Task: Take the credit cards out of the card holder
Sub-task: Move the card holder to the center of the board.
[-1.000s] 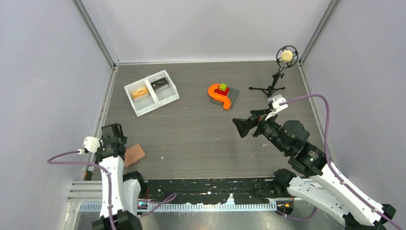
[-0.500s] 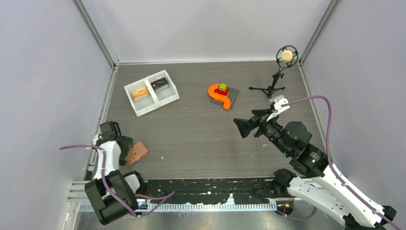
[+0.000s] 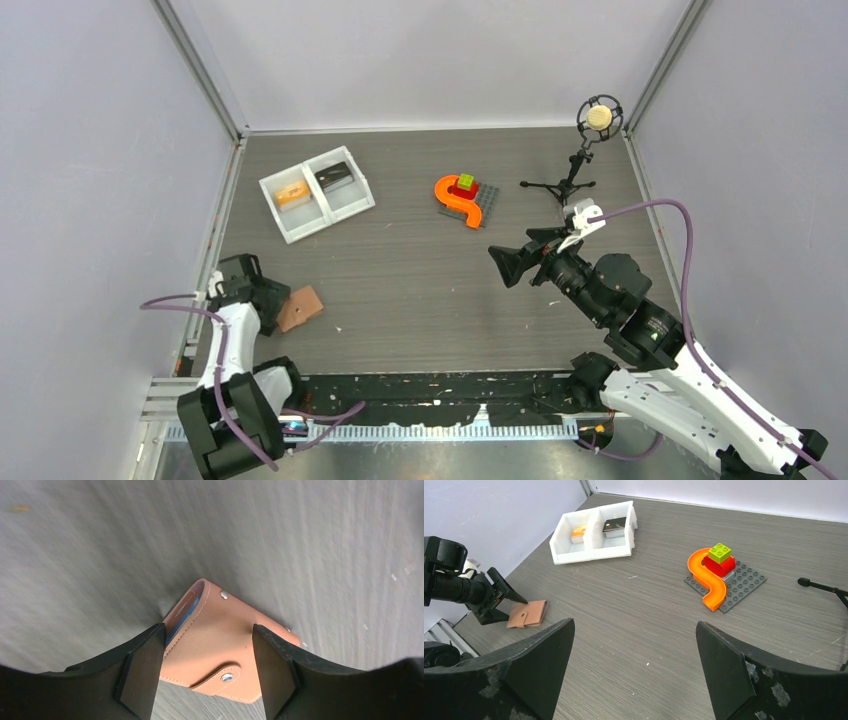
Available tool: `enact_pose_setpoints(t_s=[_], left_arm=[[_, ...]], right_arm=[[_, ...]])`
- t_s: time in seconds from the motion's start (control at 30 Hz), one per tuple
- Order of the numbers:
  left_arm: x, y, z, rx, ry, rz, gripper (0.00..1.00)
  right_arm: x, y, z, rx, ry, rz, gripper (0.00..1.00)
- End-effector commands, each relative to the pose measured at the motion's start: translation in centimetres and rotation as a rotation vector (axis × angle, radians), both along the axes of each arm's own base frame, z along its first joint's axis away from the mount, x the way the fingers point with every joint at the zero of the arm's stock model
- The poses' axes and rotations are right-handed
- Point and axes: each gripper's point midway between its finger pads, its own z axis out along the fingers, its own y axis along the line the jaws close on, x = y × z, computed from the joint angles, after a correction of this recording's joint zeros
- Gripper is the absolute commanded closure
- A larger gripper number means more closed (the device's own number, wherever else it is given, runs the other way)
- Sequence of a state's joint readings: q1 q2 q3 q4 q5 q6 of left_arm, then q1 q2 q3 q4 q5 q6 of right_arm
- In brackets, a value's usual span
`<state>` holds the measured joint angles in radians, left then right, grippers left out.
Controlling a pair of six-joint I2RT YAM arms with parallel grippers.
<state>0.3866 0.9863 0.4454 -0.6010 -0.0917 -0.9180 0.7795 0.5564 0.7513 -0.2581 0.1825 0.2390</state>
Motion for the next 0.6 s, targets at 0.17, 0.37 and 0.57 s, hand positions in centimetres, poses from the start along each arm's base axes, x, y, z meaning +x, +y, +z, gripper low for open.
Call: enact_pose_setpoints(t_s=[0.17, 0.37, 0.57], left_arm=[[-0.1, -10.7, -1.5, -0.332, -0.055, -0.165, 0.35], [-0.3, -15.0, -0.7, -0.363, -0.067, -0.258, 0.36], [-0.4, -19.4, 0.9, -0.362, -0.077, -0.391, 0.37]], right_arm=[[0.2, 0.1, 1.1, 0.049, -0.021, -0.009, 0.00], [0.2, 0.1, 1.1, 0.055, -0.016, -0.014, 0.00], [0.3, 0.3, 0.8, 0.055, 0.000, -0.014, 0.00]])
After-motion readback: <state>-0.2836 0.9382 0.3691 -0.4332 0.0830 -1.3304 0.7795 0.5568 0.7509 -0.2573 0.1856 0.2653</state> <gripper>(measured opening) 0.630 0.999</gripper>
